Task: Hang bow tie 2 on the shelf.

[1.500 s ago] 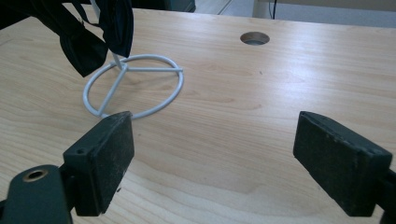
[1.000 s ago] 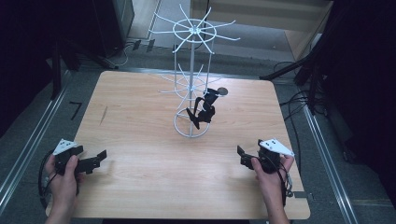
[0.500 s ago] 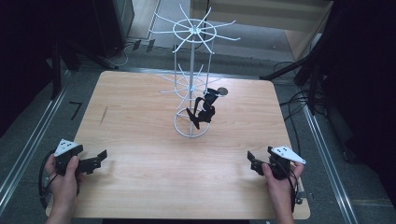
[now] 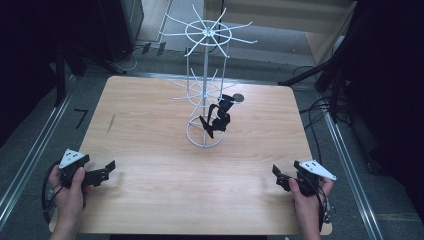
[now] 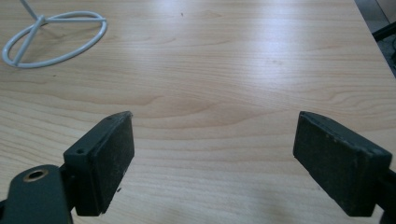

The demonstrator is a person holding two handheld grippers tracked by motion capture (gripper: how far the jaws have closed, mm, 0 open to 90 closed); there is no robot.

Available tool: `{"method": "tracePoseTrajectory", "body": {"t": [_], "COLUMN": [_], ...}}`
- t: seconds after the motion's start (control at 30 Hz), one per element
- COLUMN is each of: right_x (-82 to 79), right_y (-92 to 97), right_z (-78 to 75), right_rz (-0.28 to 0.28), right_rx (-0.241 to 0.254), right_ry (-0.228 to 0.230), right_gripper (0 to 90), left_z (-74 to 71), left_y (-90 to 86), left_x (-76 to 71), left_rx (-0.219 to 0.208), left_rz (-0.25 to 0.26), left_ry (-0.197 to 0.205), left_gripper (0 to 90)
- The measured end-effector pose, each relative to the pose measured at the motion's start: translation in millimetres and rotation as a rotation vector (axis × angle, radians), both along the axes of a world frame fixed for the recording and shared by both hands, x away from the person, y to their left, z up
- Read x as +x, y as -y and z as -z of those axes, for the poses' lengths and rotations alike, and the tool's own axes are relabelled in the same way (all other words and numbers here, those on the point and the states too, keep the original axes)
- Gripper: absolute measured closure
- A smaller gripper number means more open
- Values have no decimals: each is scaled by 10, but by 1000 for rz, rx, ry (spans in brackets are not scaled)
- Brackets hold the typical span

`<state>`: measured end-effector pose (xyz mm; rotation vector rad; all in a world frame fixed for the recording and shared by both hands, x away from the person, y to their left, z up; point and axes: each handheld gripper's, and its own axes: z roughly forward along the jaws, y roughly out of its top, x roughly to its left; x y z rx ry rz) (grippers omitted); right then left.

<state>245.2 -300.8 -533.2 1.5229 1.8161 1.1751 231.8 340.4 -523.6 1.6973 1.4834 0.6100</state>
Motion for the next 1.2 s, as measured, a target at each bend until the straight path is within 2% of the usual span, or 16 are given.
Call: {"method": "tracePoseTrajectory", "body": {"t": [0.23,0.63,0.9,1.1,1.2], "right_x": [-70,-255,-340,-467,-518], "right_y": [151,484,589,680,730], "right_z": [31,69,84,122,137], "right_rz": [13,70,85,79,86], "right_rx": [1,20,25,13,42], "right_ry": [-5,-10,-13,-17,-18], "right_gripper": [130,129,130,131,134], "left_z": [0,-2,-3,-3,-4], "left_y": [5,11,15,14,14], "left_x": [-4,-9,-17,-17,-16], "left_rx": [4,9,16,15,14], "left_rz": [2,6,9,9,12], "left_ry": [4,6,11,12,11], "left_gripper": [0,0,0,0,0]}}
